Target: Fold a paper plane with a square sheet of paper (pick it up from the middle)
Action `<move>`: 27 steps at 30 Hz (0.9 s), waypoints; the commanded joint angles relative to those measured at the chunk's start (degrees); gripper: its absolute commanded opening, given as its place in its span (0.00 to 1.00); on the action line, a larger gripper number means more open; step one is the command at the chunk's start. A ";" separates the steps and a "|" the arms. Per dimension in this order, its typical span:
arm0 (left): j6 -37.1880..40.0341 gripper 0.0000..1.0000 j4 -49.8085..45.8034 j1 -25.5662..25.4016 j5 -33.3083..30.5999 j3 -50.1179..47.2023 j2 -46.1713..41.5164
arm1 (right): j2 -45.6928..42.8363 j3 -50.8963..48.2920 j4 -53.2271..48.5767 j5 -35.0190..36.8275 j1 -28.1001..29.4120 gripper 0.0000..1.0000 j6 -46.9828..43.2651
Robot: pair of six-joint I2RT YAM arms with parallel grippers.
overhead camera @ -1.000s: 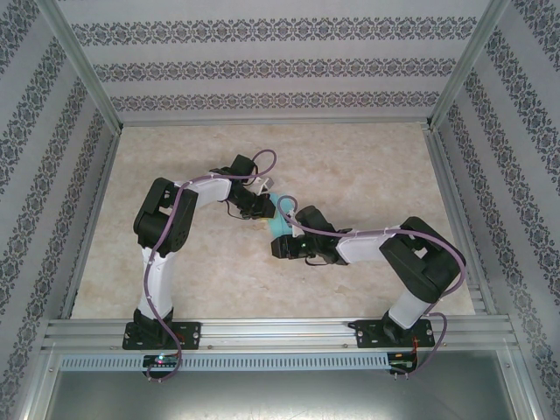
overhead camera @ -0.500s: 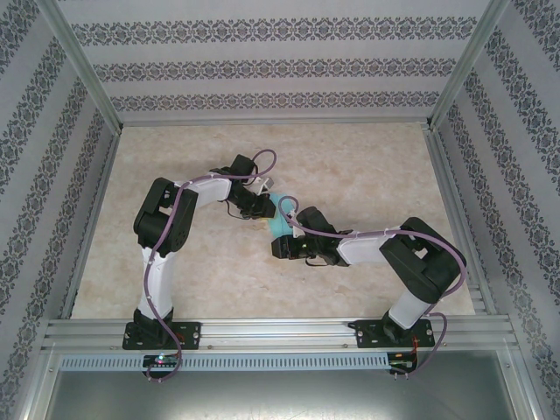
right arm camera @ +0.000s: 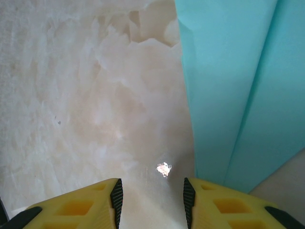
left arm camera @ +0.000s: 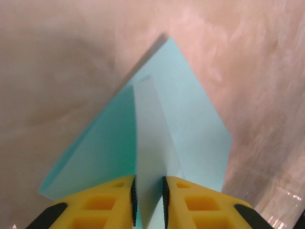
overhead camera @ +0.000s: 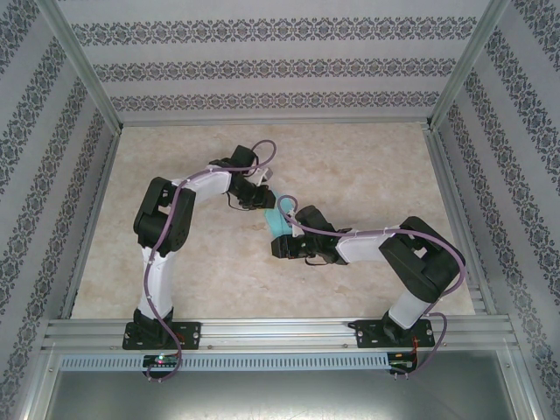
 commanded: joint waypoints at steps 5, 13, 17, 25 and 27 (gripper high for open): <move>2.04 0.31 -5.88 0.64 -6.25 4.74 -4.34 | 4.47 -1.37 -10.06 -1.04 1.59 0.41 0.19; 3.06 0.36 -10.43 0.28 -15.02 5.36 -11.32 | 4.91 -1.09 -9.91 -1.40 1.66 0.41 -0.01; 0.75 0.36 -8.52 -0.92 -9.77 2.55 -14.99 | 5.26 -0.74 -9.79 -1.63 1.72 0.41 -0.04; -2.62 0.29 -3.19 -3.83 -1.10 -2.29 -13.18 | 4.96 -0.74 -9.89 -1.38 1.81 0.41 -0.15; -3.12 0.28 -1.43 -3.93 -0.12 -3.46 -11.72 | 4.83 -0.78 -9.79 -1.37 1.86 0.41 -0.02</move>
